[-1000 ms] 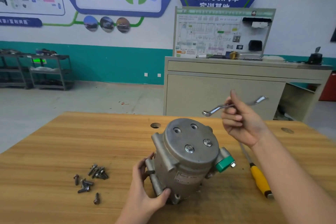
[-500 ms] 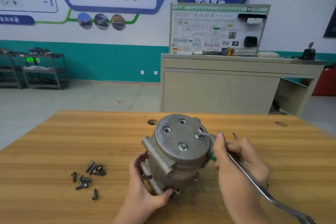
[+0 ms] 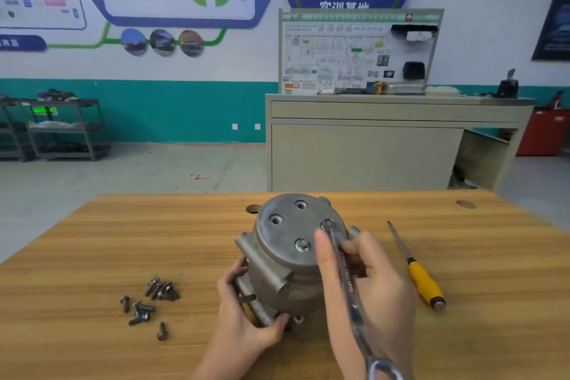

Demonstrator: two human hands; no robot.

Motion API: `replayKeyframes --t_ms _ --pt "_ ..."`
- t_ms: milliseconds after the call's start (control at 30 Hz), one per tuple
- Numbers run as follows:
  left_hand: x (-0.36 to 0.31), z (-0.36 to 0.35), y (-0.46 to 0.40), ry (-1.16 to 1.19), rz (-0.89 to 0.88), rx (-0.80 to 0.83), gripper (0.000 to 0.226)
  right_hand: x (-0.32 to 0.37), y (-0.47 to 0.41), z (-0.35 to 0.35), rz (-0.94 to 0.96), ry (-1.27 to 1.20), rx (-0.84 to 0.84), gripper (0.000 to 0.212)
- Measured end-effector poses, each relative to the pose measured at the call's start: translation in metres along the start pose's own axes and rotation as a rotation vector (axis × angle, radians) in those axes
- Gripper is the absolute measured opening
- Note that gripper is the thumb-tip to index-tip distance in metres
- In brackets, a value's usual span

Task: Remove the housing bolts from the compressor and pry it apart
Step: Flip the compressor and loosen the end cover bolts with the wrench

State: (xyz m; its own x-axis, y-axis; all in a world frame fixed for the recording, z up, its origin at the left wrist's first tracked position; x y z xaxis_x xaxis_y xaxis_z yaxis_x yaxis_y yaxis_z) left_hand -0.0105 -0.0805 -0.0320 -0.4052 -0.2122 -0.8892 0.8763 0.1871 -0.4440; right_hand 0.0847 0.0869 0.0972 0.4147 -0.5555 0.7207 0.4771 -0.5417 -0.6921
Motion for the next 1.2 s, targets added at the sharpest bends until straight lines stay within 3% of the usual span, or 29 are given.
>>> replayKeyframes --t_ms 100,167,300,400,500,700,767,900,967,1100,1200 --pt "0.007 0.004 -0.002 0.002 0.003 0.038 0.09 -0.032 0.004 0.017 -0.119 -0.141 -0.111 0.024" --pt "0.012 0.008 -0.005 -0.001 0.01 0.067 0.084 -0.053 -0.01 0.022 -0.205 -0.302 -0.074 0.011" --pt "0.012 0.01 -0.007 -0.035 0.013 0.084 0.088 -0.086 -0.049 -0.009 -0.605 -0.727 0.416 0.032" --pt "0.011 0.008 -0.01 -0.042 -0.006 0.055 0.09 -0.101 -0.078 -0.046 -0.879 -0.752 0.638 0.018" --pt "0.012 0.006 -0.012 -0.055 -0.025 0.03 0.091 -0.102 -0.101 -0.087 -0.898 -0.688 0.654 0.013" --pt "0.019 0.006 -0.016 -0.058 -0.005 0.062 0.094 -0.075 -0.11 -0.133 -0.671 -0.486 0.851 0.019" --pt "0.018 0.008 -0.016 -0.061 -0.017 0.05 0.093 -0.06 -0.119 -0.128 -0.663 -0.574 0.807 0.019" --pt "0.014 0.008 -0.014 -0.047 -0.021 0.043 0.094 -0.04 -0.138 -0.099 -0.792 -1.007 0.57 0.02" --pt "0.011 0.007 -0.013 -0.038 -0.016 0.032 0.093 -0.041 -0.136 -0.076 -0.729 -1.082 0.477 0.026" --pt "0.007 0.006 -0.013 -0.026 -0.022 0.014 0.09 -0.059 -0.104 -0.019 -0.428 -0.83 0.192 0.04" --pt "0.006 0.006 -0.011 -0.014 -0.029 -0.006 0.091 -0.073 -0.07 0.012 -0.237 -0.574 -0.022 0.036"
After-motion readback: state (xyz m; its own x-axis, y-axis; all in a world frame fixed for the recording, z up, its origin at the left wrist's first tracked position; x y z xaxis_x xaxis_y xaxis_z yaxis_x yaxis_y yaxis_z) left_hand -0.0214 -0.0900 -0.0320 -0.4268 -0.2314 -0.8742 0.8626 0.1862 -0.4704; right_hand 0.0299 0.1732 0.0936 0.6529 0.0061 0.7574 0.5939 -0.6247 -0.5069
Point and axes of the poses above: each hand's wrist, its own y-axis away from the middle knuckle, its own z-axis out of the back of the hand, x = y × z, the point moved 8 cm from there along -y, towards the middle knuckle, and after that the axes turned 11 degrees about -x, right-handed, at the moved point
